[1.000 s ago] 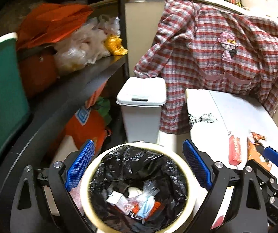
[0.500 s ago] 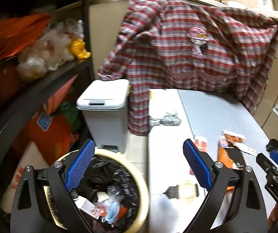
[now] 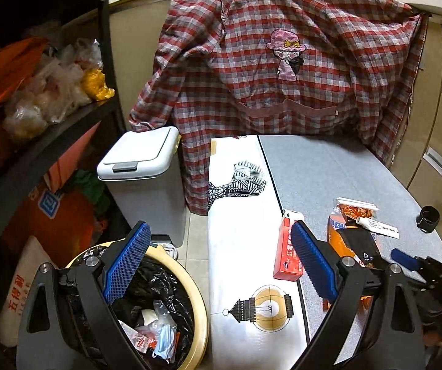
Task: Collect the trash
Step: 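Move both tools back over the remaining trash on the table, then grasp the black packet with the right tool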
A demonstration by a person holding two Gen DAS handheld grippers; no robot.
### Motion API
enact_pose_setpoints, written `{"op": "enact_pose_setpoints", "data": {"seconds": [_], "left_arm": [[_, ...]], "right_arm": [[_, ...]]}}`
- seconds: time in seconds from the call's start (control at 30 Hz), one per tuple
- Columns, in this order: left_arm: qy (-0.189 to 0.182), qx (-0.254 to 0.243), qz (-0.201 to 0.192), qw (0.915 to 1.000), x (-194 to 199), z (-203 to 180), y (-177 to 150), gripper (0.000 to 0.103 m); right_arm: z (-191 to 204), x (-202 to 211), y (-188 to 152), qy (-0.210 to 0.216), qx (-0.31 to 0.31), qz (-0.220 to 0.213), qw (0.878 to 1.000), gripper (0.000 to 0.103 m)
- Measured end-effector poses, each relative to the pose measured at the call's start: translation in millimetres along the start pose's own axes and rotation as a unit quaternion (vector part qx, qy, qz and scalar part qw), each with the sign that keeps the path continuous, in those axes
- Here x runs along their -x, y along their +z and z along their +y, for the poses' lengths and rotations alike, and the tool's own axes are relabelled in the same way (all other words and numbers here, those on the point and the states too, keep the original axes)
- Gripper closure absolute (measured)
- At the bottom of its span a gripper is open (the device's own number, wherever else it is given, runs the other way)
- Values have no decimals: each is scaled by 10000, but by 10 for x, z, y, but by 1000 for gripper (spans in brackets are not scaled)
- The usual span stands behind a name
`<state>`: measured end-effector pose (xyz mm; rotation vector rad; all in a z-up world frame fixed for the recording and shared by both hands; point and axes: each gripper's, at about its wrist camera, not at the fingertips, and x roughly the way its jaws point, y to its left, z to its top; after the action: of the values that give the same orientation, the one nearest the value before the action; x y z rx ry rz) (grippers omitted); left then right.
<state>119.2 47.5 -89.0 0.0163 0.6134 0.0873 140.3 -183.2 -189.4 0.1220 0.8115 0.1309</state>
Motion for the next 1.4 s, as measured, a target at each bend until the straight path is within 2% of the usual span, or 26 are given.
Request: {"op": "enact_pose_setpoints", "data": {"seconds": [0.37,0.5,0.6,0.67,0.7,0.73,0.8,0.83,0.93,1.17,1.23,1.3,1.37,1.4], "left_arm": [[-38,181,43,9998,-13,108,15,14],[-115,293,93,9995,-20,148,17,14],[-124,290,92,9995,-19,154,14,14],[-125,287,93,9995,-19,154,13,14],[-127,286,99,9995,-21,152,14,14],[-127,291,105,9994,-21,150,15,14],[-131,292,108,9994,-19,145,14,14],[-130,286,108,9994,-19,144,13,14],[-128,264,96,9995,-13,137,5,14],[-156,302,78,9994,-6,146,13,14],[-160,284,76,9994,-2,148,10,14],[-150,257,64,9995,4,141,15,14],[-132,239,57,9996,10,137,17,14],[-125,233,52,9996,15,142,17,14]], "right_arm": [[259,-319,-34,126,588,512,9969,57],[334,-360,-41,44,889,521,9947,50],[395,-382,-53,-57,1186,486,9917,48],[390,-384,-49,-28,1173,470,9920,53],[392,-379,-47,-9,1187,454,9919,69],[402,-378,-45,15,1229,452,9914,89],[424,-377,-50,112,1302,480,9903,101],[428,-369,-59,110,1315,468,9901,103],[397,-350,-62,115,1182,456,9919,103],[160,-94,86,215,537,20,9983,103],[143,-83,109,288,473,51,9985,102],[145,-136,107,265,431,171,9986,97],[155,-220,92,182,396,289,9986,76],[162,-245,88,156,356,294,9988,61]]}}
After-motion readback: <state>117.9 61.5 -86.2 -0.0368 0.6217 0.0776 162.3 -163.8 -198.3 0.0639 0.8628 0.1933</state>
